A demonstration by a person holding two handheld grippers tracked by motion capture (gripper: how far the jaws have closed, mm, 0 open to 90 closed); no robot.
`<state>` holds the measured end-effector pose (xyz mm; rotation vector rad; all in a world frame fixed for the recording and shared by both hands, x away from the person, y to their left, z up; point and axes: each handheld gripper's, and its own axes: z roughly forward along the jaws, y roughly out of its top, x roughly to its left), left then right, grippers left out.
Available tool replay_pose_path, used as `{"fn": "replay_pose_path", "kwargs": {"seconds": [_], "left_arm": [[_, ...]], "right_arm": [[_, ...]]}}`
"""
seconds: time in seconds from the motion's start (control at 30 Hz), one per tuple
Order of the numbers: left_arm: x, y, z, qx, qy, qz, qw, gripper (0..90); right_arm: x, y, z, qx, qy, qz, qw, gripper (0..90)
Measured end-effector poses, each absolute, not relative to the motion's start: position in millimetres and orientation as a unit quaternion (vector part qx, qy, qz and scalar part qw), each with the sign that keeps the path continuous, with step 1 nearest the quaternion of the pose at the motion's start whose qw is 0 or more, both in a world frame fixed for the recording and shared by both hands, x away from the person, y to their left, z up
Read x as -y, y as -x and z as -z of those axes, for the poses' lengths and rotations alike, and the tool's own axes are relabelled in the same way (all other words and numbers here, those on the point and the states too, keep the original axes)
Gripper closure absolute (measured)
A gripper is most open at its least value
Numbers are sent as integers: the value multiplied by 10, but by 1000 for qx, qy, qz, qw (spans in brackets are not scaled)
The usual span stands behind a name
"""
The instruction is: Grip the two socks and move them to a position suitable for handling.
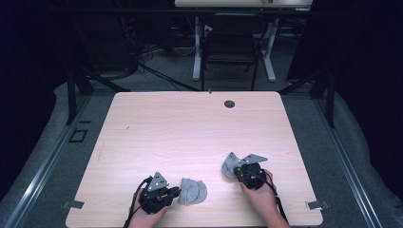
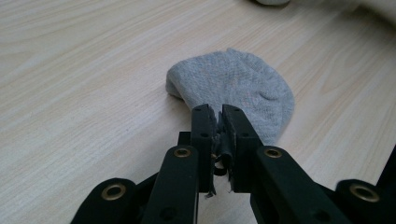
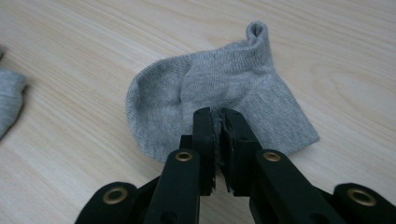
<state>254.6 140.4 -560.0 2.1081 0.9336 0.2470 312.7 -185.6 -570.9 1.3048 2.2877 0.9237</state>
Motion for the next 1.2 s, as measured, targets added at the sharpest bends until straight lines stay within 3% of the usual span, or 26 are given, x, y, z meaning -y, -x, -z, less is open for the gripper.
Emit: {"fn": "replay_pose_path", "kwargs": {"seconds": [0.67,1.2], "left_arm": [[-1331,-2518,5655,-355,-844,-103,387,827],[-1209,-2563,5753,-329,-864,-86,371,825]], "right_arm": [[1180,-3137,5706,-822,-440,-328,154,847],[887,-3142,5703,-823,-440,-326,153,838]]}}
